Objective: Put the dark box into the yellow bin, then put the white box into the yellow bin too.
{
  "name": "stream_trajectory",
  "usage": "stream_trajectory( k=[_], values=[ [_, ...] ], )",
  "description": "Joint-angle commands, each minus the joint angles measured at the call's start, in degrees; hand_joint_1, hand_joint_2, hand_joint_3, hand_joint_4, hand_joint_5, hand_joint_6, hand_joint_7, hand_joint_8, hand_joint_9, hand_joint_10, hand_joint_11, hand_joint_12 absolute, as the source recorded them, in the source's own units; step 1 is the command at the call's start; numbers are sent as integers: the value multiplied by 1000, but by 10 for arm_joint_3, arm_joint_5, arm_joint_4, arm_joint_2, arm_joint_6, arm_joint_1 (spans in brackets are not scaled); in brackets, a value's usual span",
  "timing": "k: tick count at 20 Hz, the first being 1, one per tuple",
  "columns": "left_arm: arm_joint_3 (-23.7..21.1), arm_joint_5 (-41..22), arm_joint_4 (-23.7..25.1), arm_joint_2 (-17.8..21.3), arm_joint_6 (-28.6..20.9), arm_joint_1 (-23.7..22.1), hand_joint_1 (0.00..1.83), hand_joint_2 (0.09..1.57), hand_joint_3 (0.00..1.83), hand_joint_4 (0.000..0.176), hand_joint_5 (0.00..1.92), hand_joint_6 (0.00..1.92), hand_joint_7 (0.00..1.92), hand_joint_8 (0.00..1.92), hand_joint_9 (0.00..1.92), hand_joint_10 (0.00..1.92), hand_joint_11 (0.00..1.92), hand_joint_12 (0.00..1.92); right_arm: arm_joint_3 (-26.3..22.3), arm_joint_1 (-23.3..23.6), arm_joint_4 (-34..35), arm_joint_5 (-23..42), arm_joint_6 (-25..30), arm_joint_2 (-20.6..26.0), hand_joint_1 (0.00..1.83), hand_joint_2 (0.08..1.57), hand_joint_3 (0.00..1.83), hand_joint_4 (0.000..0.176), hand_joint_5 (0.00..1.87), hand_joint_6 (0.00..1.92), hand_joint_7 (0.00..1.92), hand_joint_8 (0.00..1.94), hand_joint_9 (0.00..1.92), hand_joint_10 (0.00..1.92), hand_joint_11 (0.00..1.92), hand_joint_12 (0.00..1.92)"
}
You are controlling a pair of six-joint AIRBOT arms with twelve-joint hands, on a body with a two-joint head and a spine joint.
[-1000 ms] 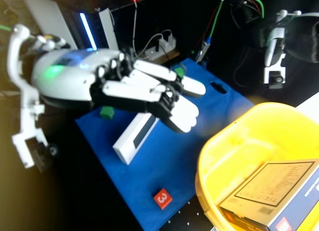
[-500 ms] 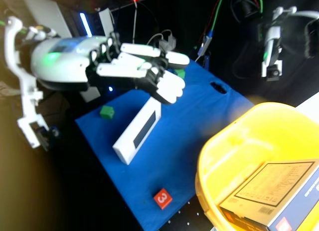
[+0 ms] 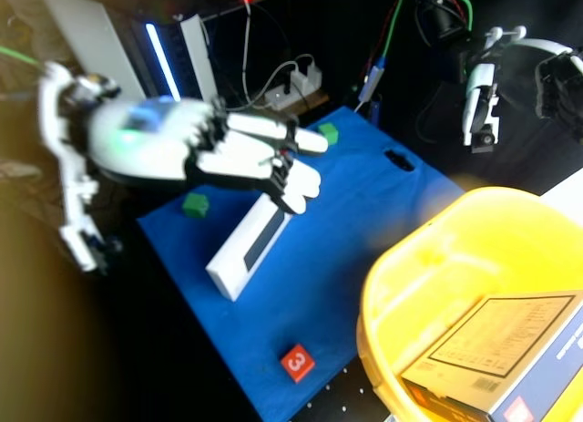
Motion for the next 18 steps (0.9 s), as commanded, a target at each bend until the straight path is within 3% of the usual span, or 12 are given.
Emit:
stream_trajectory(
  k=[1,2,3,6,7,8,9,10,12,14,15,18],
  values=[
    [-1,-67,-17,5,-4,-5,1203,809,0,148,502,0,352,0,318,4,321,9,4,4,16,70,1,-4,379,840,0,76,143,3,329,0,317,1,0,760],
    [-4,-72,-18,7,-4,-5,1164,819,0,129,439,0,327,0,330,7,372,30,9,-5,20,70,1,-12,441,799,0,96,187,6,352,3,320,1,1,724],
    [-6,-73,-19,9,-3,-5,1150,824,0,105,416,0,328,2,333,8,425,52,12,-11,23,69,1,-18,453,790,0,93,204,9,358,4,325,3,14,721],
    [-16,-90,-26,15,5,-7,1156,812,0,137,417,10,359,16,306,0,324,8,24,-35,40,67,1,-35,578,731,0,56,245,5,381,5,325,1,0,641],
    [-21,-100,-31,17,7,-7,1146,806,0,131,411,6,354,11,295,0,305,1,28,-41,44,65,1,-39,594,727,0,46,260,4,402,5,337,4,0,656],
    [-25,-107,-34,20,9,-7,1121,793,0,111,401,1,341,5,297,1,317,7,30,-45,47,61,1,-42,657,692,0,46,288,6,429,7,351,5,0,611],
    [-34,-114,-37,27,15,-7,1085,783,0,140,372,0,332,0,300,2,299,2,35,-49,50,54,1,-47,701,691,0,62,320,11,452,9,358,5,28,566],
    [-42,-120,-38,34,21,-6,1085,783,0,140,372,0,332,0,300,2,299,2,39,-53,53,49,1,-53,701,691,0,62,320,11,452,9,358,5,28,566],
    [-57,-136,-40,48,30,-6,1083,809,2,175,351,0,304,0,279,0,314,10,47,-59,60,43,1,-63,733,683,0,79,317,4,443,2,364,6,62,565],
    [-72,-153,-46,60,37,-6,1106,847,17,166,333,0,286,0,259,0,299,4,54,-67,72,40,1,-70,766,726,0,85,307,2,444,0,360,1,81,509],
    [-78,-160,-49,66,42,-5,1175,906,12,147,306,0,276,0,264,2,229,1,58,-72,80,40,1,-73,849,837,5,68,393,6,506,4,431,6,199,452],
    [-92,-182,-66,81,50,1,1214,914,7,141,274,0,225,0,262,0,274,23,67,-77,90,39,1,-82,965,896,7,39,491,14,562,7,512,14,260,455]
  ],
)
